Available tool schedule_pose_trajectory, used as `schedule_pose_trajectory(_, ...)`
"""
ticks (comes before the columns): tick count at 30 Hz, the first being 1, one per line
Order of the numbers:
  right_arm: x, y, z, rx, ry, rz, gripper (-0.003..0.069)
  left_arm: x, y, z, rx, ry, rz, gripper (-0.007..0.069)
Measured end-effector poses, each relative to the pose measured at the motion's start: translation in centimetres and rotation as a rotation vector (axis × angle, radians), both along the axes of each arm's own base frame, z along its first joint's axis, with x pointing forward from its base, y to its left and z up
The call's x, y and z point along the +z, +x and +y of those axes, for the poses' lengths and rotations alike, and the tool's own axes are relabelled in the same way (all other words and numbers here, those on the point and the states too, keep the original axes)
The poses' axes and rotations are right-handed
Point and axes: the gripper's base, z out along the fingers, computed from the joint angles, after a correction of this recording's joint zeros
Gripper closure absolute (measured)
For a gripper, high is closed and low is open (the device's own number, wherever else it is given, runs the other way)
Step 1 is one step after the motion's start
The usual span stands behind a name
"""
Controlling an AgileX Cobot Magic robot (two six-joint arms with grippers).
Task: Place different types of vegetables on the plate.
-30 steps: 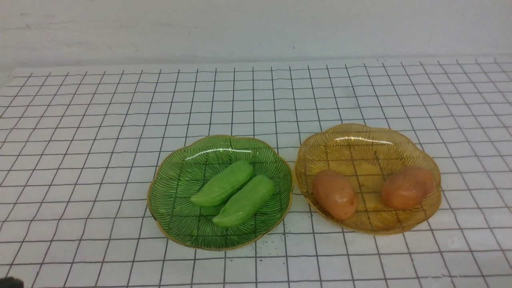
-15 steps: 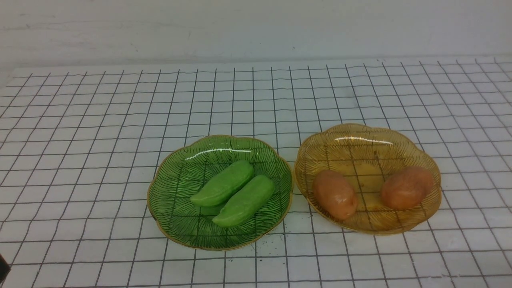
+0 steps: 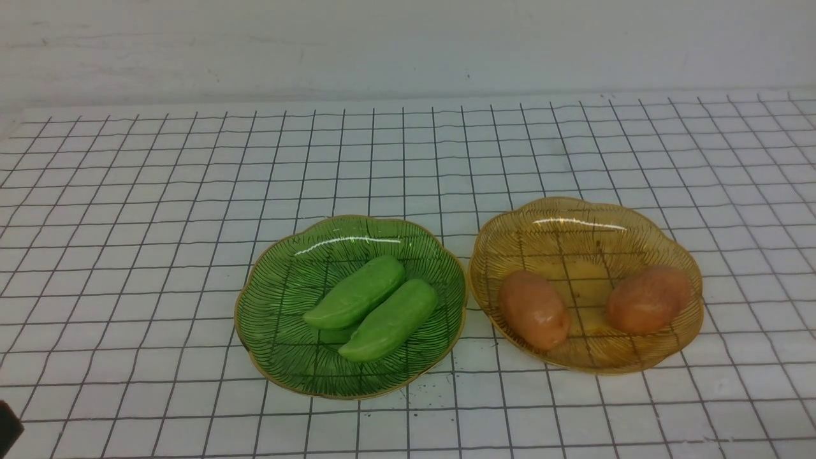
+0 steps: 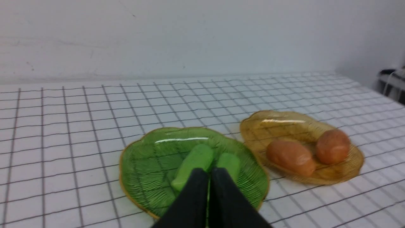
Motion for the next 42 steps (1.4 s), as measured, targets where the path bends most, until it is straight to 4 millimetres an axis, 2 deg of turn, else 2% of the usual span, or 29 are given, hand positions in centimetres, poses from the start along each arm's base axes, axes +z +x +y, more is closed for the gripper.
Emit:
schedule_pose_trajectory(3,0.0,0.0,0.0,0.0,0.0,0.0,0.0673,-1.5,0.7,-0.1,0.022,0.044,0.01,0.0632)
schedule_pose_trajectory(6,0.0,0.0,0.0,0.0,0.0,0.0,0.0673,-4.6,1.8,-0.2,0.073,0.091,0.028,0.0632)
schedule_pose_trajectory(9,0.0,0.0,0.0,0.0,0.0,0.0,0.0673,-7.4,2.5,0.0,0.15,0.065,0.066,0.0632)
schedule_pose_trajectory(16,0.0,0.0,0.0,0.0,0.0,0.0,0.0673,-11.3,2.9,0.6,0.283,0.069,0.121,0.0632)
schedule_pose_trajectory(21,0.0,0.0,0.0,0.0,0.0,0.0,0.0673,-12.0,2.8,0.8,0.289,0.113,0.161,0.0632)
schedule_pose_trajectory(42,0.0,0.0,0.0,0.0,0.0,0.0,0.0673,-12.0,2.8,1.0,0.322,0.114,0.166,0.0632)
